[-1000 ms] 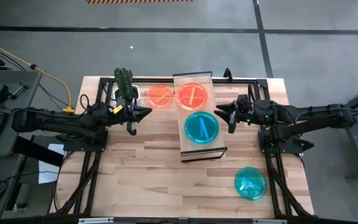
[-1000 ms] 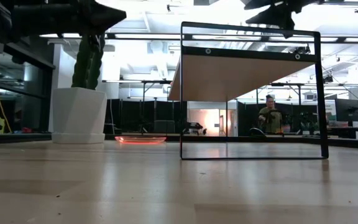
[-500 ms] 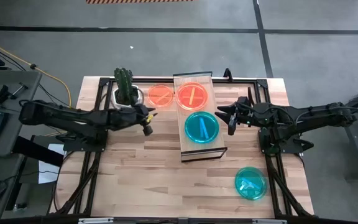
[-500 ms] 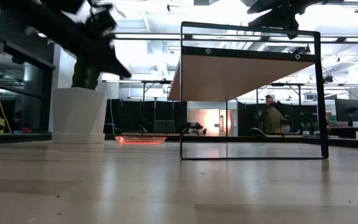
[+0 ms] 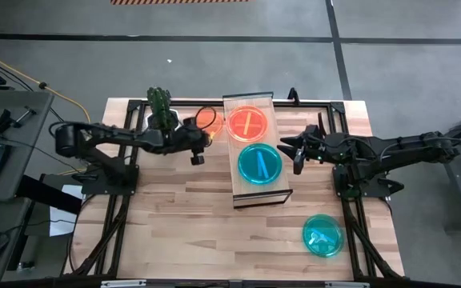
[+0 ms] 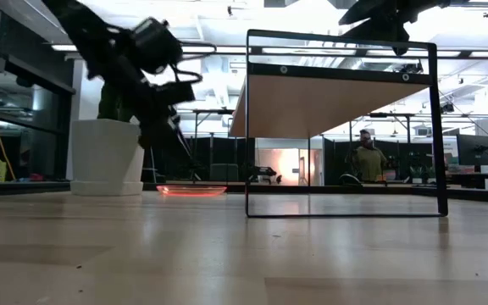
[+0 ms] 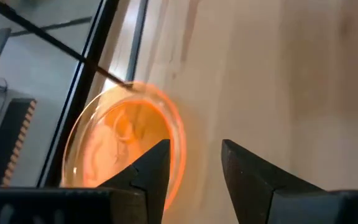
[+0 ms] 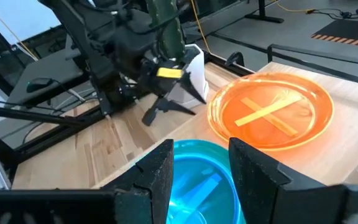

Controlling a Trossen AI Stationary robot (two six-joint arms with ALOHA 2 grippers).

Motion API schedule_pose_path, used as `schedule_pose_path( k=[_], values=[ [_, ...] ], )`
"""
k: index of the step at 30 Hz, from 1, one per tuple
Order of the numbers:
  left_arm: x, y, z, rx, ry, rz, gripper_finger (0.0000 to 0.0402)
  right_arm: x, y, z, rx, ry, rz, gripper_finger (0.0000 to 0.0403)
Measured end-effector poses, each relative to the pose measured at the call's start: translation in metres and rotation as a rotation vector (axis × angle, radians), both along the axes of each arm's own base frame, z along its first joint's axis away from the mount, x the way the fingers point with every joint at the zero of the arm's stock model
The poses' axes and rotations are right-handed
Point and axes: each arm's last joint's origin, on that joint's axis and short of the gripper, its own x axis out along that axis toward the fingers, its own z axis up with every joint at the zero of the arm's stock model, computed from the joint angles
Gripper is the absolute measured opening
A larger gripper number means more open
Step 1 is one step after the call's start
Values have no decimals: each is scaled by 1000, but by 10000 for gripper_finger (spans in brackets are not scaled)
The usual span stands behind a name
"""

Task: Place and stack plates onto a shelf
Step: Stack the orange plate on top of the orange plates on the shelf

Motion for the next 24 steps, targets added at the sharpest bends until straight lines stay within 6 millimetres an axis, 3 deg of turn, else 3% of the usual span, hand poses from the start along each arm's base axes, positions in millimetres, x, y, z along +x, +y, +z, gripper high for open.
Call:
schedule_pose_path(
  k=[10, 24],
  values=[
    [0, 39, -27, -99, 70, 55, 129, 9, 1, -11, 9, 76, -6, 138],
    [-10, 59, -31, -218, 8, 131, 129, 14, 1, -15, 1, 92, -27, 138]
  ],
)
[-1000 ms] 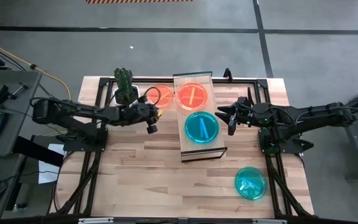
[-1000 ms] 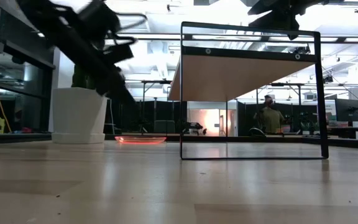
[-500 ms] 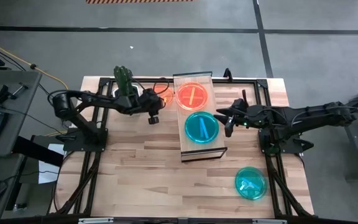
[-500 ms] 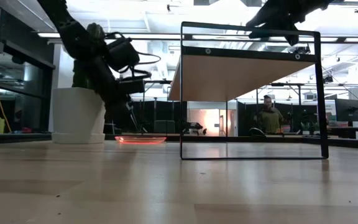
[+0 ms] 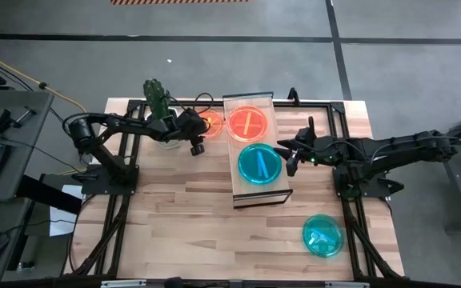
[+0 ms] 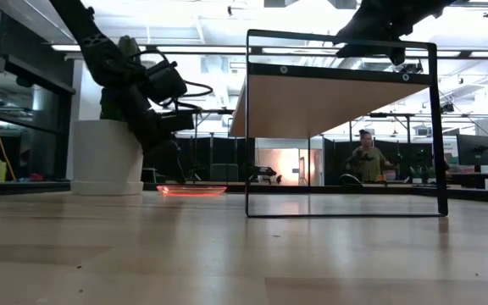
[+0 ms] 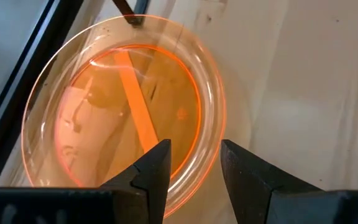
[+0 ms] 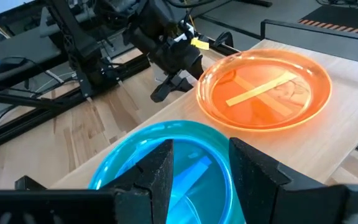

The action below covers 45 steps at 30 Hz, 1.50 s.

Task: Place and stack plates onto a shelf
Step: Stack the orange plate on top of the orange plates on the shelf

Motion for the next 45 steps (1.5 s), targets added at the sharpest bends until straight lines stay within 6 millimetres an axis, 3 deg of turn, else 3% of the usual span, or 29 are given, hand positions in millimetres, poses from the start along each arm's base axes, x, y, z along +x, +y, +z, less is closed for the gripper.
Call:
schedule_pose_path(
  k=[6, 16, 25, 30, 35, 38, 45],
  values=[
    [5, -4, -4, -13, -17, 3, 129, 0, -1, 0, -8, -1, -17, 138],
    [19, -19, 0, -91, -208, 308, 124, 0, -1, 0, -8, 0, -17, 138],
    [39, -64, 6, 8, -301, 359, 13, 0, -1, 0, -8, 3, -17, 138],
    [31, -81, -4, 79, -454, 479, 3, 0, -1, 0, -9, 3, -17, 138],
    [14, -79, -9, 54, -710, 595, 0, 0, -1, 0, -9, 3, -17, 138],
    [12, -73, -7, 41, -764, 628, 0, 0, -1, 0, -9, 2, -18, 138],
    [35, -66, -2, 31, -778, 604, 0, -1, -2, 1, -22, -7, -56, 138]
  ],
)
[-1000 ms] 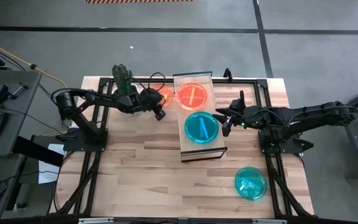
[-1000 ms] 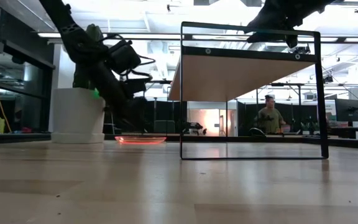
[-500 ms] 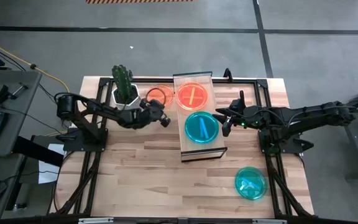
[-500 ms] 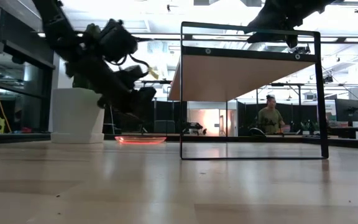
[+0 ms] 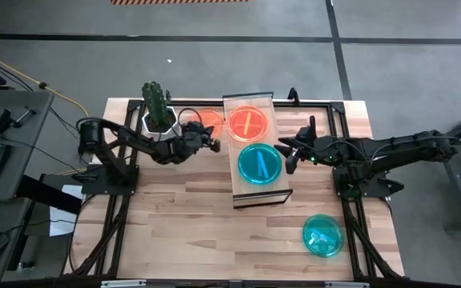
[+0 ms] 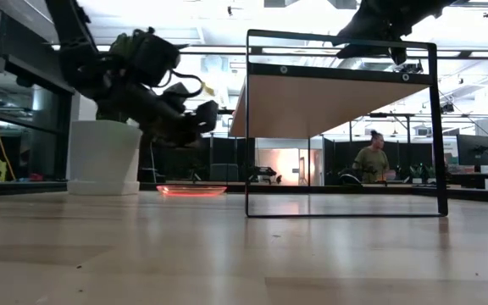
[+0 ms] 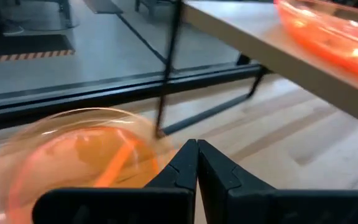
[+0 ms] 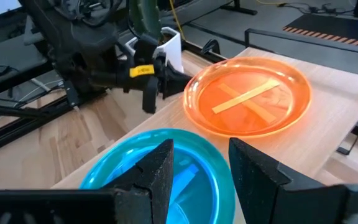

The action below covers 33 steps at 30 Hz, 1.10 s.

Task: Place and stack plates onto a shelf
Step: Stack the orange plate on top of the orange plates on the shelf

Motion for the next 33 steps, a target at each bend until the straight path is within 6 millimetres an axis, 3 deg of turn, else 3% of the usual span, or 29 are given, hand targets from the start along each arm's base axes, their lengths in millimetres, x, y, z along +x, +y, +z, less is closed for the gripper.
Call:
schedule_pose_path(
  k=[5, 12, 20, 33],
  values=[
    [16, 0, -16, -10, 31, 3, 0, 0, 0, 0, 9, -8, -7, 138],
    [21, 10, -43, -31, 43, 108, 0, 0, 0, 0, 14, -7, -9, 138],
    [30, 25, -47, -18, 39, 140, 0, 0, 0, 0, 14, -7, -10, 138],
    [24, 31, -54, -28, 157, 147, 0, 0, 0, 0, 15, -8, -10, 138]
  ],
)
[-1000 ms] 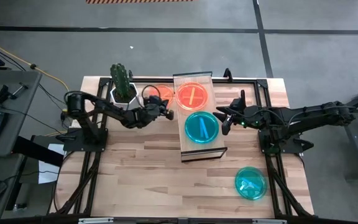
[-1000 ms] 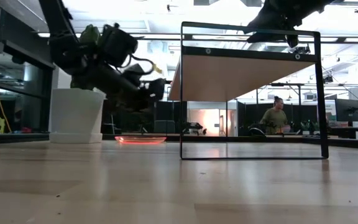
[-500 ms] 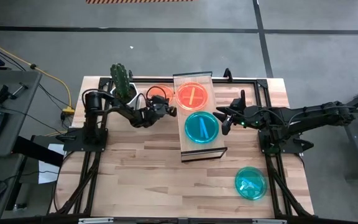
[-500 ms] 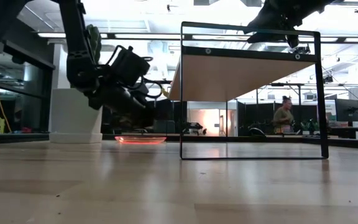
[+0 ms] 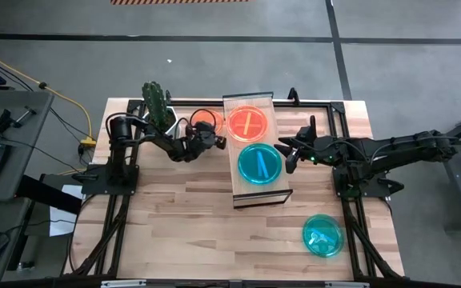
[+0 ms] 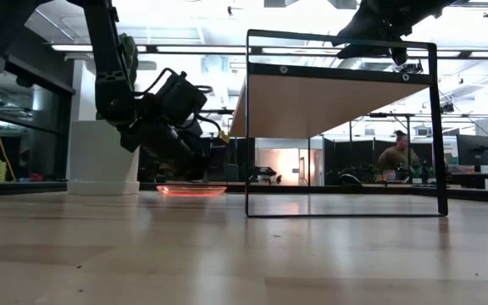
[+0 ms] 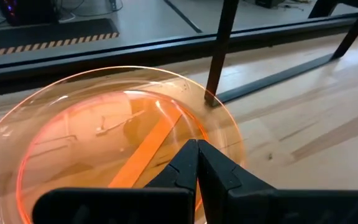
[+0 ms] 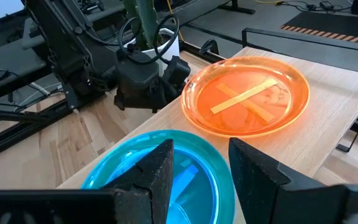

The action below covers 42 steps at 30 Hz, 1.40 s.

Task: Place and stack plates onto a shelf
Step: Stack the orange plate on top of the orange plates on the shelf

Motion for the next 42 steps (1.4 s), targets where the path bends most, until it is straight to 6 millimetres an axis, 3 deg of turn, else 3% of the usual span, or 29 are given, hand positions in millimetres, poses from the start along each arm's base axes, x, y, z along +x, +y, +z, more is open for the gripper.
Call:
schedule_pose_path(
  k=[12, 19, 29, 37, 42],
  values=[
    [-7, 6, -8, -58, 94, -10, 0, 0, 0, 0, 4, -1, -1, 138],
    [-3, -4, -8, -110, 79, -103, 0, 0, 0, 0, 4, -1, -1, 138],
    [-7, -44, 7, -205, 242, -267, 0, 0, 0, -1, 5, 8, 4, 138],
    [-27, -84, 33, -277, 409, -374, 0, 0, 0, -1, 7, 9, 7, 138],
    [-39, -115, 37, -355, 502, -460, 0, -1, 1, -3, 31, 17, 11, 138]
  ],
)
